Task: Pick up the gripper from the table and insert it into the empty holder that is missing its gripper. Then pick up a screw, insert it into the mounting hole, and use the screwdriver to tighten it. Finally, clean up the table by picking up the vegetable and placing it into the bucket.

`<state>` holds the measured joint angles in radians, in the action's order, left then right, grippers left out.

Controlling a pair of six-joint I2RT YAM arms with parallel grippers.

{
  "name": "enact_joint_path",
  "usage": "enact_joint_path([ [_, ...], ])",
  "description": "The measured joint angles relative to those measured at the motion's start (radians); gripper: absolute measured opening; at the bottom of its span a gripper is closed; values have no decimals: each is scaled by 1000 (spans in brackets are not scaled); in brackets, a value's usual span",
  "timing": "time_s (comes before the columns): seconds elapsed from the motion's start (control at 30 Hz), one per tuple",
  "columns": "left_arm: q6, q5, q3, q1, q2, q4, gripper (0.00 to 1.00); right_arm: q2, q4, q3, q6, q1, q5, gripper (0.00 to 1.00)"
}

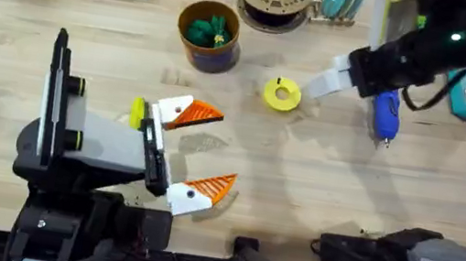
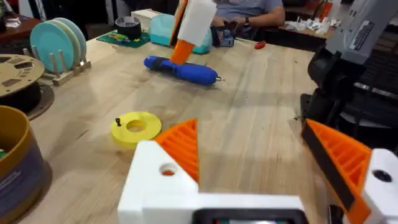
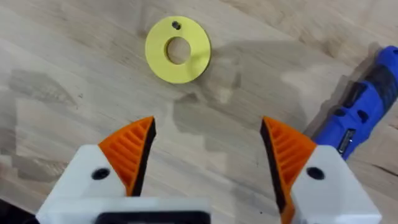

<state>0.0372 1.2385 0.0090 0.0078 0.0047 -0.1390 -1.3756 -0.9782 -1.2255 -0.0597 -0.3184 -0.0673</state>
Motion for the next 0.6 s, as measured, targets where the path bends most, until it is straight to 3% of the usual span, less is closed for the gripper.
enact_joint_path([
  [0.6,0,0,0,0,0,0,986,-157,150,0,27,-58,3,996],
])
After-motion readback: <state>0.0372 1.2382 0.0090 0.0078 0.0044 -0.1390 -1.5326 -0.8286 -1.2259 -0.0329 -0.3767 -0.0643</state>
